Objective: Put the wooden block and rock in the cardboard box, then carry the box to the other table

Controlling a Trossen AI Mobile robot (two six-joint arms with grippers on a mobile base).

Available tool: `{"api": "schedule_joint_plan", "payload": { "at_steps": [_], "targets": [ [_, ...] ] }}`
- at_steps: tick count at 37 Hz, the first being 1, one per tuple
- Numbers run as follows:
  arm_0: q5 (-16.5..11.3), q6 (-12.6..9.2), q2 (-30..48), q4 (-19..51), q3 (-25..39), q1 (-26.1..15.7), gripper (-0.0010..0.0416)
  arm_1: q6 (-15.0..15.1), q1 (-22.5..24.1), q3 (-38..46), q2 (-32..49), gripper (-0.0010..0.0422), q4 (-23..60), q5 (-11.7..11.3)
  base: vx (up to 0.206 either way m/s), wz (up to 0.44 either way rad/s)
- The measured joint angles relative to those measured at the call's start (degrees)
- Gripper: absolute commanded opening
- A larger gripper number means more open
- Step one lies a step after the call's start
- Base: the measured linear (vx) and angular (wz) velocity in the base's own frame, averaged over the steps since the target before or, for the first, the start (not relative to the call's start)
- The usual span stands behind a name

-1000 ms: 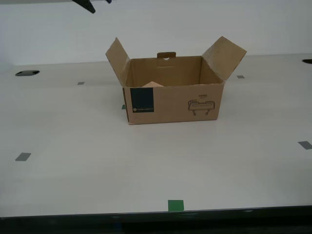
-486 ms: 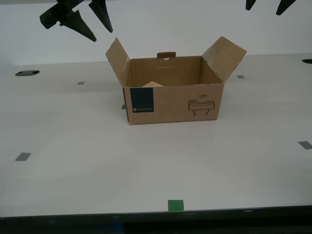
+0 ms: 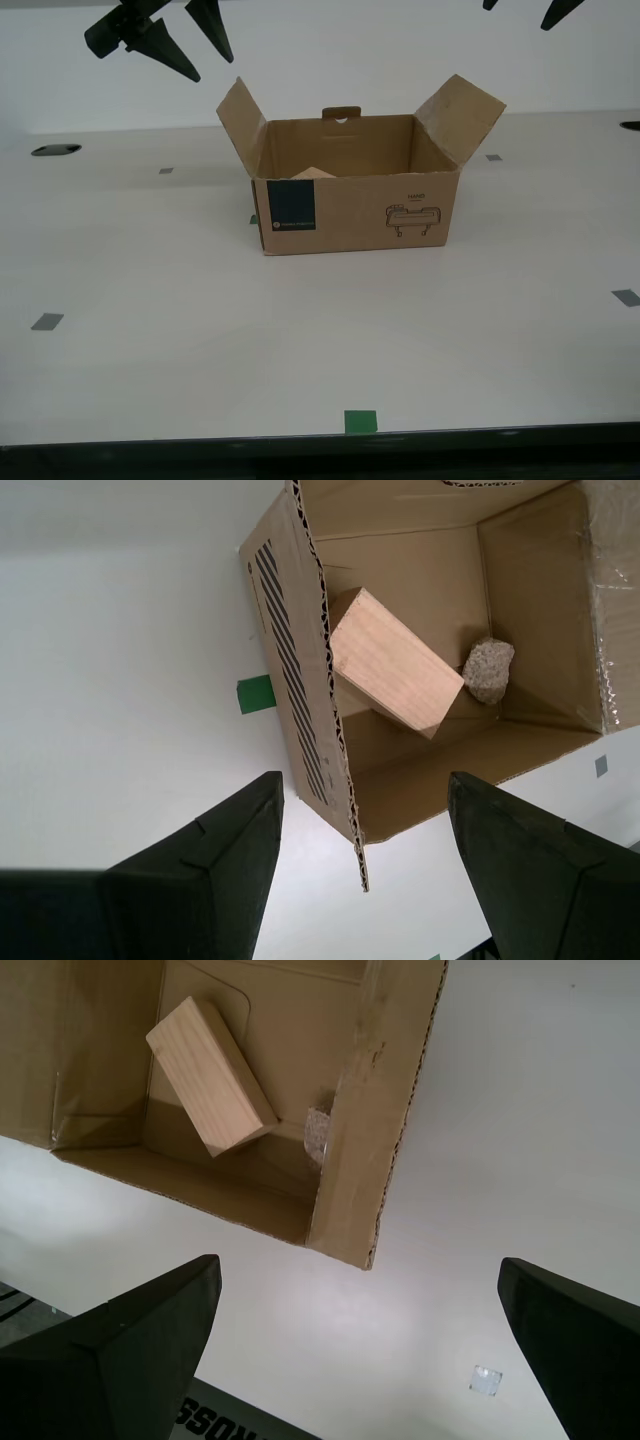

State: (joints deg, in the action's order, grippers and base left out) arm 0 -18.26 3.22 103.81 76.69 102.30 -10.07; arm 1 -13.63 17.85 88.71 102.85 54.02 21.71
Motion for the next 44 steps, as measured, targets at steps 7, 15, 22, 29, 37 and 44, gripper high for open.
{"api": "schedule_joint_plan", "payload": {
  "at_steps": [7,15,22,29,37,44],
  "targets": [
    [-0.7,0.0,0.6,-1.7,0.2,0.0,0.0371,-0.2,0.0,0.0,0.0,0.0220,-0.2,0.0,0.000,0.000],
    [-1.7,0.0,4.8,-2.2,0.0,0.1,0.0353,-0.4,0.0,0.0,0.0,0.0220,-0.2,0.0,0.000,0.000],
    [-1.8,1.3,8.5,-4.3,0.0,0.1,0.0353,-0.4,0.1,-0.1,0.0,0.0220,-0.2,0.0,0.000,0.000],
    [-1.8,1.3,12.5,-6.3,0.0,0.1,0.0353,-0.5,0.1,-0.4,0.0,0.0220,-0.4,0.0,0.000,0.000],
    [-2.1,1.5,17.3,-8.8,0.0,0.1,0.0353,-0.6,0.1,-0.6,0.0,0.0220,-1.5,0.0,0.000,0.000],
    [-7.0,1.6,20.3,-12.4,0.0,0.0,0.0353,-0.9,0.1,-0.7,0.0,0.0220,-1.9,0.0,0.000,0.000]
  ]
}}
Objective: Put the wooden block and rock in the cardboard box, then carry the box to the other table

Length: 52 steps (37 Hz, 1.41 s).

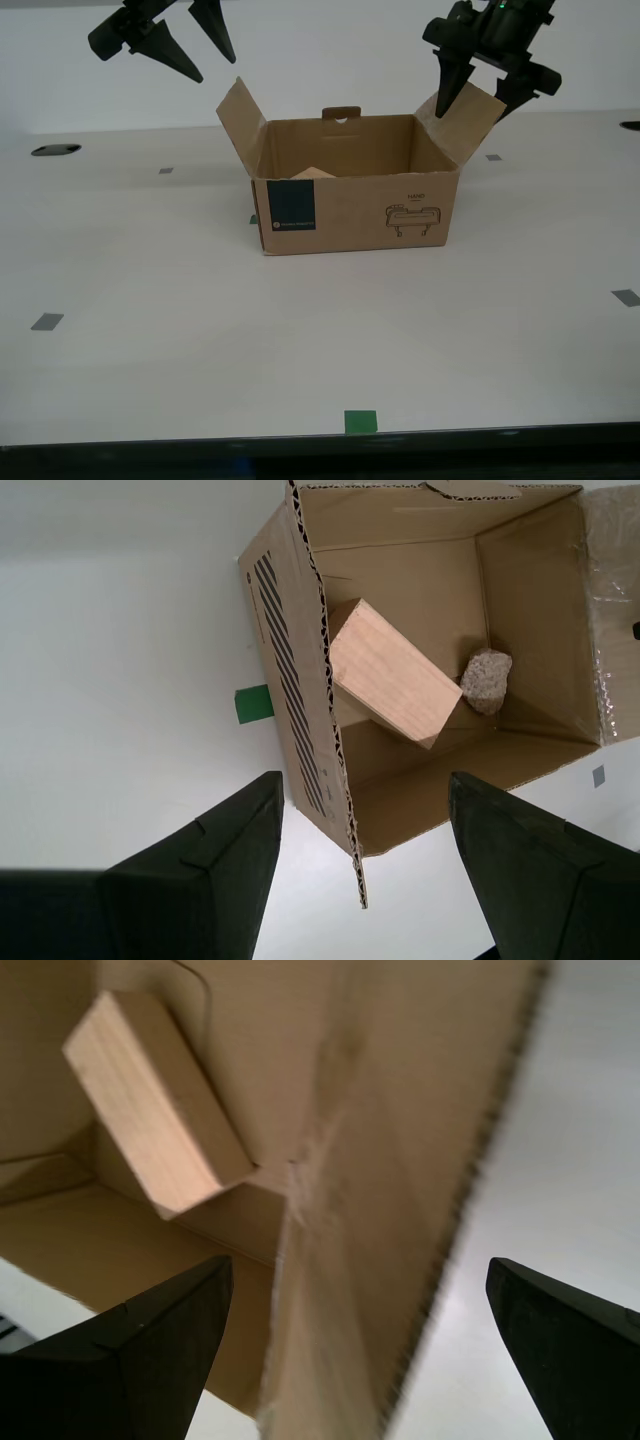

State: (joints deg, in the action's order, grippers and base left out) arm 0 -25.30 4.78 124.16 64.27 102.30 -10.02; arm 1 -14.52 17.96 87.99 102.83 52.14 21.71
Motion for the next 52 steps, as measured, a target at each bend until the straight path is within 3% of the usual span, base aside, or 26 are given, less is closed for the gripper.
{"api": "schedule_joint_plan", "payload": {
  "at_steps": [3,7,13,19,34,38,52],
  "targets": [
    [-2.5,0.0,0.3,-0.8,0.0,0.0,0.0352,0.0,0.0,0.0,0.0,0.0220,0.0,0.0,0.000,0.000],
    [-3.4,0.0,0.3,-3.0,0.0,-0.1,0.0353,-0.2,0.0,0.0,0.0,0.0220,0.0,0.0,0.000,0.000],
    [-3.4,-0.1,0.2,-3.9,0.0,-0.2,0.0353,-0.7,0.0,0.0,2.0,0.0220,-0.5,-0.1,0.000,0.000],
    [-3.4,-0.2,0.2,-4.2,0.0,-0.3,0.0353,-1.2,0.0,-0.1,5.7,0.0220,-1.5,1.4,0.000,0.000],
    [-3.5,-0.4,0.2,-4.4,0.0,-0.7,0.0352,-3.0,0.4,0.1,8.7,0.0220,-3.9,1.6,0.000,0.000],
    [-3.5,-0.4,0.2,-4.5,0.0,-0.9,0.0352,-3.1,0.8,0.4,9.5,0.0219,-4.7,2.9,0.000,0.000],
    [-3.5,-0.5,0.2,-4.6,0.0,-1.1,0.0353,-4.9,2.1,0.6,11.3,0.0219,-6.8,2.4,0.000,0.000]
  ]
}}
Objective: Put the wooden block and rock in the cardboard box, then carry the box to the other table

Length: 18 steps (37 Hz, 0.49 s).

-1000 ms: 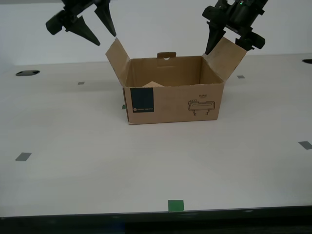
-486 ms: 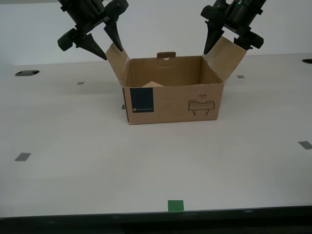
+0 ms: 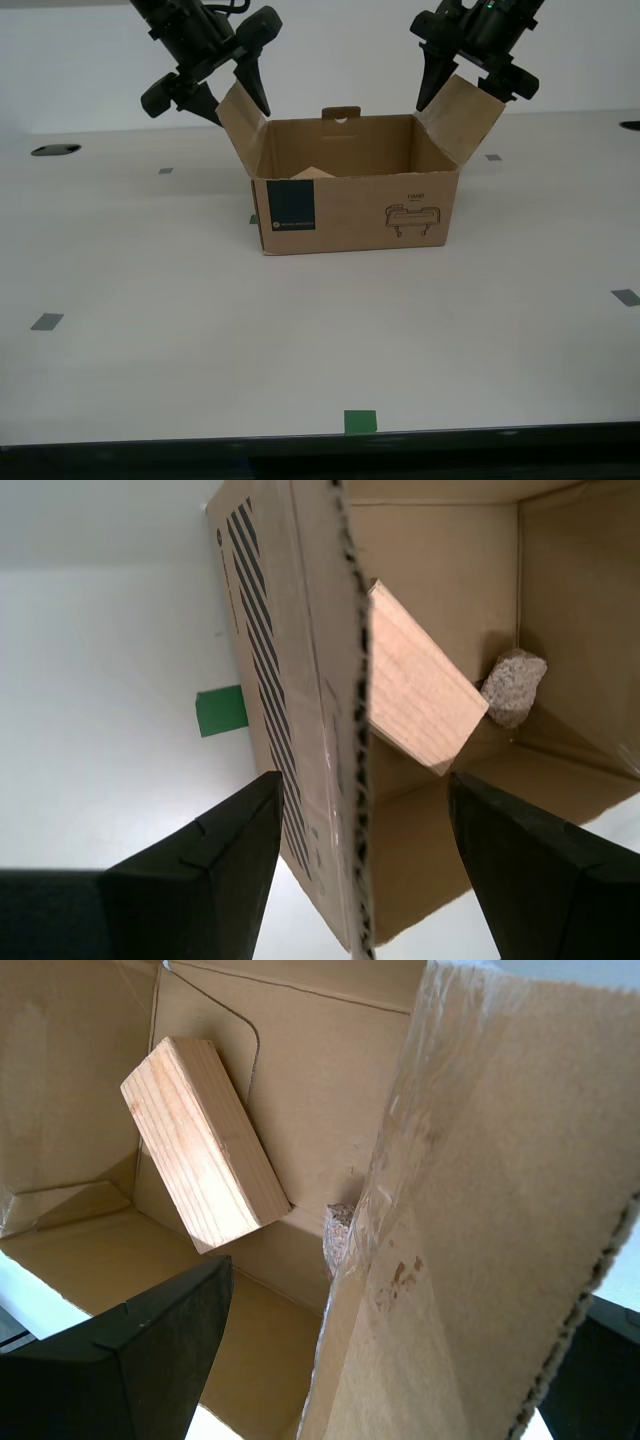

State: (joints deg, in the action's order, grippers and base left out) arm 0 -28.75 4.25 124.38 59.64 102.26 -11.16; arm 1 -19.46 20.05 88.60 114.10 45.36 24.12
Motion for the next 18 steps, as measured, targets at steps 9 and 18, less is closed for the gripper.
{"api": "schedule_joint_plan", "payload": {
  "at_steps": [9,18],
  "targets": [
    [0.0,-0.2,0.0,0.0,0.0,-0.2,0.0353,0.0,0.1,-0.1,0.0,0.0219,-1.2,-1.7,0.000,0.000],
    [0.0,-0.2,0.0,-0.7,0.0,-0.3,0.0352,-0.1,1.1,-0.5,0.0,0.0219,-2.6,-2.9,0.000,0.000]
  ]
}}
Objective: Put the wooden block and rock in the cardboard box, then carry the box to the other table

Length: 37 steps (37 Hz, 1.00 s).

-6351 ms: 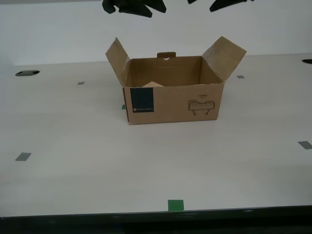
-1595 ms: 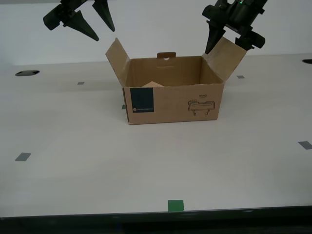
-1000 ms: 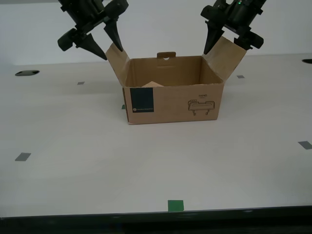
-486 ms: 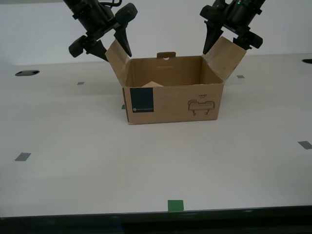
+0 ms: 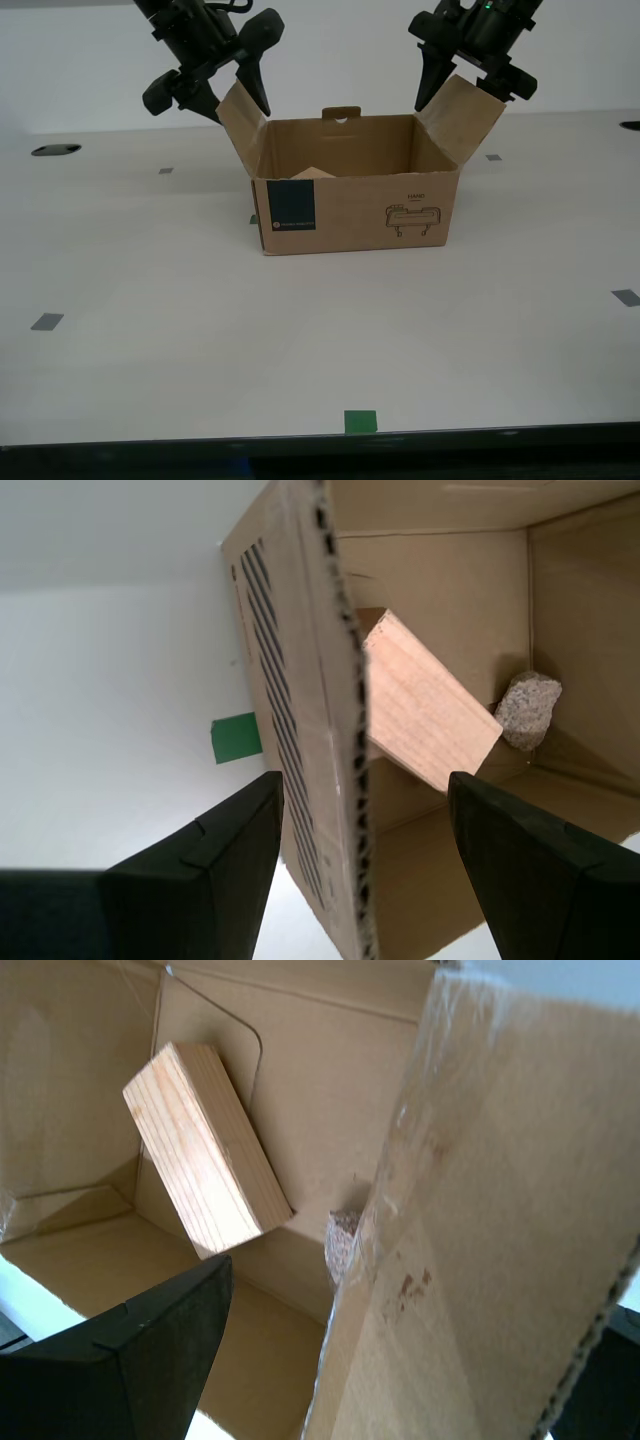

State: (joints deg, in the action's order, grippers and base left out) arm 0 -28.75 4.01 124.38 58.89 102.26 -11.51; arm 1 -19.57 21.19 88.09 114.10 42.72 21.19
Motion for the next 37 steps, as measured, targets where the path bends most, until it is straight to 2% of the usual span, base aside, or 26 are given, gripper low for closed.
{"api": "schedule_joint_plan", "payload": {
  "at_steps": [14,19,37],
  "targets": [
    [0.0,-0.7,0.0,-0.2,0.0,-0.3,0.0352,-0.3,1.8,-1.4,0.0,0.0219,-1.2,-1.6,0.000,0.000],
    [0.0,-1.0,0.0,-0.2,0.0,-0.4,0.0353,-0.3,1.8,-2.3,-0.1,0.0219,-1.6,-3.4,0.000,0.000],
    [0.0,-1.4,0.0,-0.2,0.0,-0.9,0.0352,0.6,1.8,-2.8,0.0,0.0219,-3.0,-4.2,0.000,0.000]
  ]
}}
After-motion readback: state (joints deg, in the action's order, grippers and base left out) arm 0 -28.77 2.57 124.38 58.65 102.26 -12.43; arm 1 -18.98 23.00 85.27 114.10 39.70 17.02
